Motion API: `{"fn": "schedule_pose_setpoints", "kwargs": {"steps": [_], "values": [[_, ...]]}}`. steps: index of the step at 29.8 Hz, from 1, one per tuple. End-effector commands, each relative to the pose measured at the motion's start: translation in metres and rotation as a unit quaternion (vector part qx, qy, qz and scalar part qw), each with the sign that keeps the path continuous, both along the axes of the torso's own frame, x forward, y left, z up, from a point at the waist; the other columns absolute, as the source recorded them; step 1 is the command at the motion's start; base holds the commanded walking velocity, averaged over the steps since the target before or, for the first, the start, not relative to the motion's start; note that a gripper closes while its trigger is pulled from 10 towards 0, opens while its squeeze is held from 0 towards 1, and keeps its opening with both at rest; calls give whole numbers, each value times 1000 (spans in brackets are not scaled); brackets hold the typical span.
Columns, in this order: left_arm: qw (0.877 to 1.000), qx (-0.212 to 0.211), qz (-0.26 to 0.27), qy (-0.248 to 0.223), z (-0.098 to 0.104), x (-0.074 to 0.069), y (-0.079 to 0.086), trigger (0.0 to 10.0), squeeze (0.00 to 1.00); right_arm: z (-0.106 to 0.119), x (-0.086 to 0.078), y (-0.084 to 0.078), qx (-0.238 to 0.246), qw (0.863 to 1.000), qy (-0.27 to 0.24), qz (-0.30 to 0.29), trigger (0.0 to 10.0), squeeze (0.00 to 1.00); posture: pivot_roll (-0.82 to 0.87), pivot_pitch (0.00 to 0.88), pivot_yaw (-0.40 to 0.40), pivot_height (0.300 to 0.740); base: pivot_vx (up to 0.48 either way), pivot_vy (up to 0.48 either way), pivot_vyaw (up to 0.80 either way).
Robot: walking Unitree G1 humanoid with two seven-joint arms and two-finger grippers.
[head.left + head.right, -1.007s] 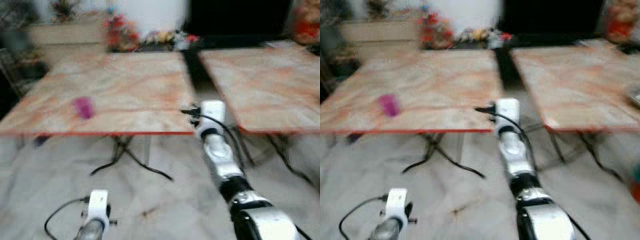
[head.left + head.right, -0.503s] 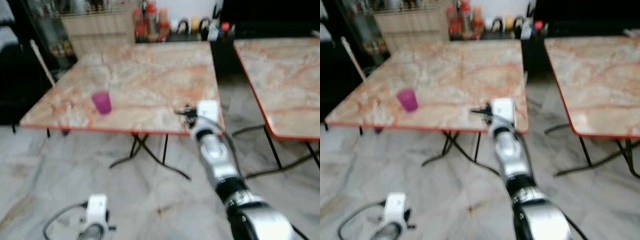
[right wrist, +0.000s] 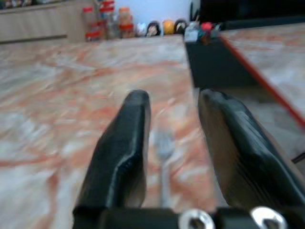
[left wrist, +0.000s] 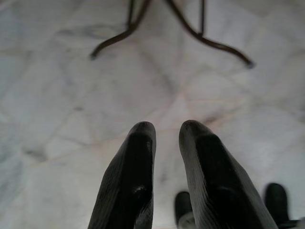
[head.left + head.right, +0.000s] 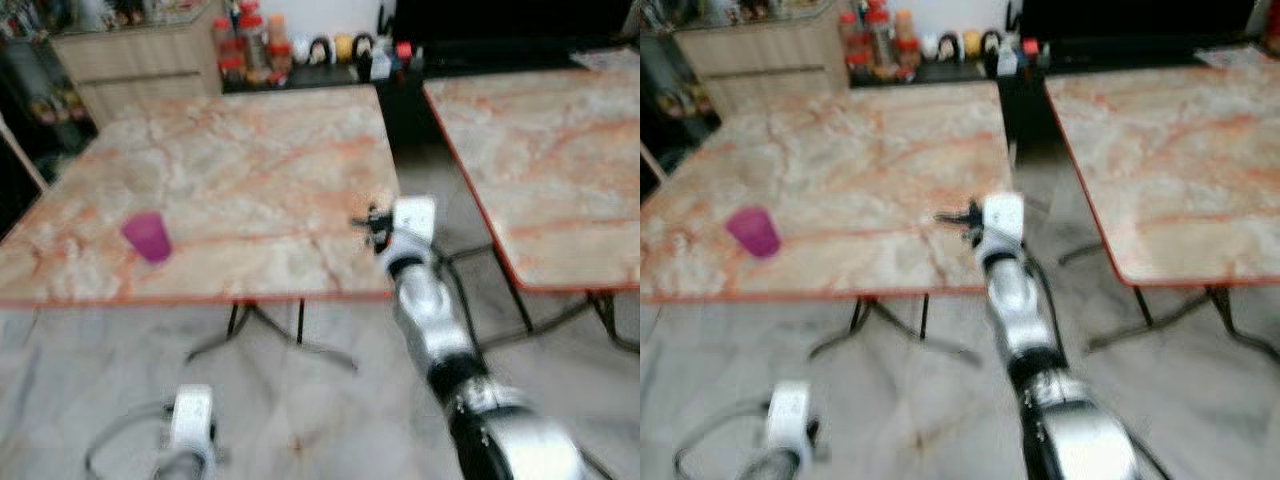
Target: Setting the table
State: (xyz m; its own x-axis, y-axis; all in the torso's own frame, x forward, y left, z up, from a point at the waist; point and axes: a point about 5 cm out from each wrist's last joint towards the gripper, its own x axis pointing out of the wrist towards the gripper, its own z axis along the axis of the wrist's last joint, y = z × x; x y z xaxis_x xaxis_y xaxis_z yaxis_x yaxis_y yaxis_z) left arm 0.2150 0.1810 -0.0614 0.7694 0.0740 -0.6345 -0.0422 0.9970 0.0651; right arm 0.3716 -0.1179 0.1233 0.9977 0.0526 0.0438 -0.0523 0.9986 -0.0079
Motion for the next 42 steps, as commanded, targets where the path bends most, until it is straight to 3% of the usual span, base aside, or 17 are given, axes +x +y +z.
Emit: {"fn": "schedule_pose_setpoints", "kwargs": {"steps": [1,7,15,19,27,28,29,40,41,42], "values": [[1000,14,11,3,0,-2,14,10000,0,4,0,16,8,1000,-6,19,10000,0,15,0,52,740,330,0,0],[1000,13,10,5,0,-3,13,10000,0,-14,-8,19,10,999,25,24,10000,0,11,0,52,740,331,0,-347],[1000,13,9,5,0,-3,13,10000,0,-18,-11,20,11,999,29,25,10000,0,11,0,52,740,330,0,-65],[1000,14,7,4,0,-2,13,10000,0,-46,-27,35,14,996,82,42,10000,0,10,0,57,740,319,0,0],[1000,13,2,1,1,-2,13,10000,0,-59,-33,36,25,993,110,45,10000,0,7,0,61,740,155,0,0],[1000,12,1,2,0,-2,13,10000,0,-60,-34,36,25,992,112,46,10000,55,6,0,62,740,0,0,0],[1000,13,-1,4,0,-3,13,10000,0,-61,-35,37,30,992,115,47,10000,1000,7,0,62,740,0,0,0],[1000,13,-5,8,-2,-6,12,10000,0,-67,-39,42,24,990,127,55,10000,1000,10,0,59,740,0,0,0],[1000,12,-6,9,-2,-6,12,10000,0,-68,-39,43,15,989,131,59,10000,831,10,0,59,740,0,0,0],[1000,12,-6,9,-2,-6,12,10000,0,-68,-39,43,15,989,131,59,10000,831,10,0,59,740,0,0,0]]}}
